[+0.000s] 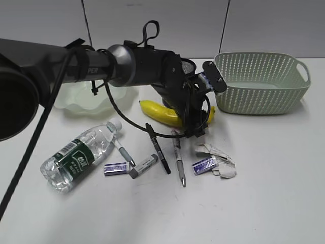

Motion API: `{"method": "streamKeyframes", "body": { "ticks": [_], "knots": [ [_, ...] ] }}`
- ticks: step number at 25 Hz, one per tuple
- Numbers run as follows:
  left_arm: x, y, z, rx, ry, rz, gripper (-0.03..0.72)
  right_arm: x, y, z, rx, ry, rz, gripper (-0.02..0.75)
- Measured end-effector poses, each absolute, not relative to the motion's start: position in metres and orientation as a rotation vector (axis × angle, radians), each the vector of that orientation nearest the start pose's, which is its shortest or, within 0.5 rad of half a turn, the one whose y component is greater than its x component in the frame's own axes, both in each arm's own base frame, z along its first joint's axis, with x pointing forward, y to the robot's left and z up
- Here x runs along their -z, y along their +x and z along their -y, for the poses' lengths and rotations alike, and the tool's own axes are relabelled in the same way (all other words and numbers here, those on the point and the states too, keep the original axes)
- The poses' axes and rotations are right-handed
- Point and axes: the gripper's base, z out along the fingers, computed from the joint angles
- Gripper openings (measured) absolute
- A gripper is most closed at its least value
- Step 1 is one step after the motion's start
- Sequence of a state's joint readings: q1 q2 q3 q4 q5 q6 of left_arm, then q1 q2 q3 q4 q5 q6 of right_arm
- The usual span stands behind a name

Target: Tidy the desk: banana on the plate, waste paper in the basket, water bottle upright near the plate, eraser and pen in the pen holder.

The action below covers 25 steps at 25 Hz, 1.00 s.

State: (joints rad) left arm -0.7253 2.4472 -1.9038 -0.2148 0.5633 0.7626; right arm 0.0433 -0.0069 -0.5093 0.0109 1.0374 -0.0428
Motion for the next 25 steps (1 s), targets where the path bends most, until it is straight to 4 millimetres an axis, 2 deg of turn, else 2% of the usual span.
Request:
{"method": "streamKeyframes", "body": {
  "ticks": [1,7,12,19,25],
  "knots": [
    [-0.107,0.386,0.356,0.200,1.598,-2.023,0.333,-0.282,-0.006,-0.001,-0.013,-0.087,-2.003,0.436],
    [-0.108,0.386,0.357,0.199,1.607,-2.021,0.337,-0.282,-0.006,-0.001,-0.013,-0.087,-2.003,0.436],
    [-0.127,0.381,0.357,0.198,1.635,-2.010,0.336,-0.282,-0.006,-0.001,-0.013,-0.087,-2.003,0.436],
    [-0.182,0.370,0.350,0.218,1.655,-1.998,0.336,-0.282,-0.006,-0.001,-0.013,-0.087,-2.003,0.436],
    [-0.251,0.355,0.337,0.229,1.626,-1.935,0.336,-0.282,-0.006,-0.001,-0.013,-0.087,-2.003,0.436]
  ]
}}
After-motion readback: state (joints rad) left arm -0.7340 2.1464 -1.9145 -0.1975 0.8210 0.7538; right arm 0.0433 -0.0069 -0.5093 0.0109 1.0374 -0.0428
